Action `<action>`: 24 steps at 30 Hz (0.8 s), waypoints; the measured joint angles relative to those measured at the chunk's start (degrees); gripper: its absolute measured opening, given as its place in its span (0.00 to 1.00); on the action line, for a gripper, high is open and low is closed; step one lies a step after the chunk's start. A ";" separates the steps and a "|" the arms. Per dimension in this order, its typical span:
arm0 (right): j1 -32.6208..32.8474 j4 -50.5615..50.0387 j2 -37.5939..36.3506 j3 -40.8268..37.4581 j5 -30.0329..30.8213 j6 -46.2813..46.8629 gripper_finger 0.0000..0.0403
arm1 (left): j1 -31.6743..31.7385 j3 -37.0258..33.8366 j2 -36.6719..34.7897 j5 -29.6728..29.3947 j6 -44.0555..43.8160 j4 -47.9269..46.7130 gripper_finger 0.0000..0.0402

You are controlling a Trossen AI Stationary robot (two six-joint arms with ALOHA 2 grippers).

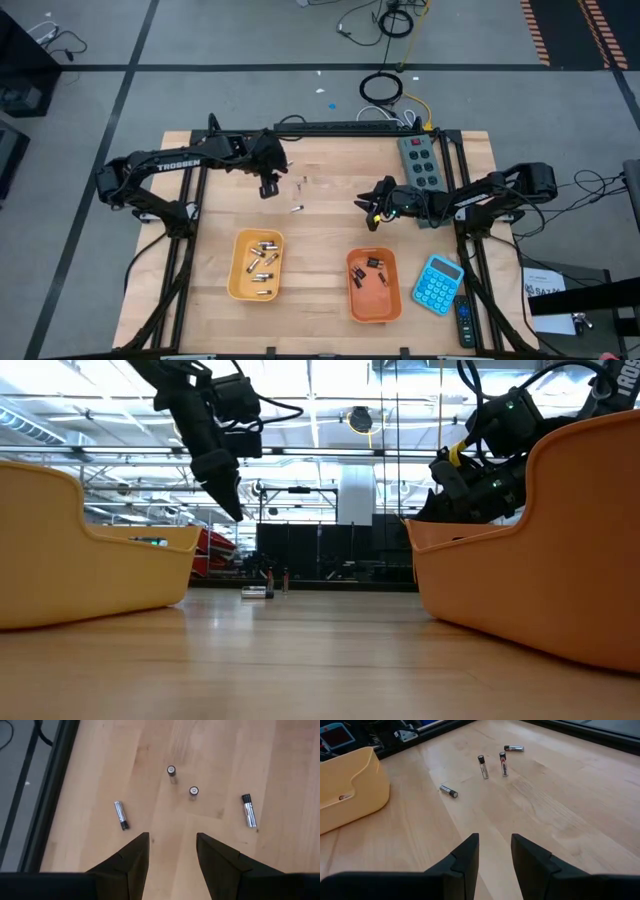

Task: Sort batteries
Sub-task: Put the silver battery into the yellow bin

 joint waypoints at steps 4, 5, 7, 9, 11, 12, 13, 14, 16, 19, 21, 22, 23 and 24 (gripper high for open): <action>0.00 0.00 0.00 0.00 0.00 0.00 0.26 | 0.00 0.00 0.00 -0.46 0.05 0.31 0.43; 0.00 0.00 0.00 0.00 0.00 -0.01 0.26 | 0.00 0.00 0.00 -1.05 0.19 0.83 0.43; 0.00 0.00 0.00 0.00 0.01 -0.01 0.26 | 0.00 0.00 -0.01 -2.37 1.20 2.79 0.43; 0.00 0.00 0.00 0.00 0.01 -0.02 0.26 | 0.00 0.00 0.00 -2.82 1.06 3.26 0.43; 0.00 0.00 0.00 0.00 0.00 -0.02 0.26 | 0.00 0.00 0.00 -2.82 0.63 4.11 0.43; 0.00 0.00 0.00 0.00 0.00 -0.02 0.26 | 0.00 0.00 0.00 -2.76 0.63 4.82 0.43; 0.00 0.00 0.00 0.00 0.00 -0.02 0.26 | 0.00 0.00 -0.02 -2.36 0.62 5.10 0.43; 0.00 0.02 0.00 0.00 0.00 -0.02 0.26 | 0.02 0.00 -0.02 -1.64 0.60 5.09 0.43; 0.00 0.02 0.00 0.00 0.00 -0.17 0.26 | 0.65 0.00 -0.02 0.49 0.76 5.98 0.43; 0.00 0.02 0.00 0.00 0.00 -0.26 0.26 | 3.36 0.00 0.18 6.24 0.07 7.35 0.43; 0.00 0.02 0.00 0.00 0.01 -0.02 0.26 | 5.32 0.00 0.97 7.77 -0.45 8.92 0.43; 0.00 0.02 0.00 0.00 0.00 -0.02 0.26 | 6.20 0.00 1.35 7.89 -0.47 8.77 0.43; 0.00 0.02 0.00 0.00 0.00 -0.02 0.26 | 6.97 0.00 1.80 7.97 -0.45 8.40 0.43; 0.00 0.17 0.00 0.00 0.42 -0.04 0.26 | 7.63 0.00 2.44 8.00 -0.44 8.39 0.43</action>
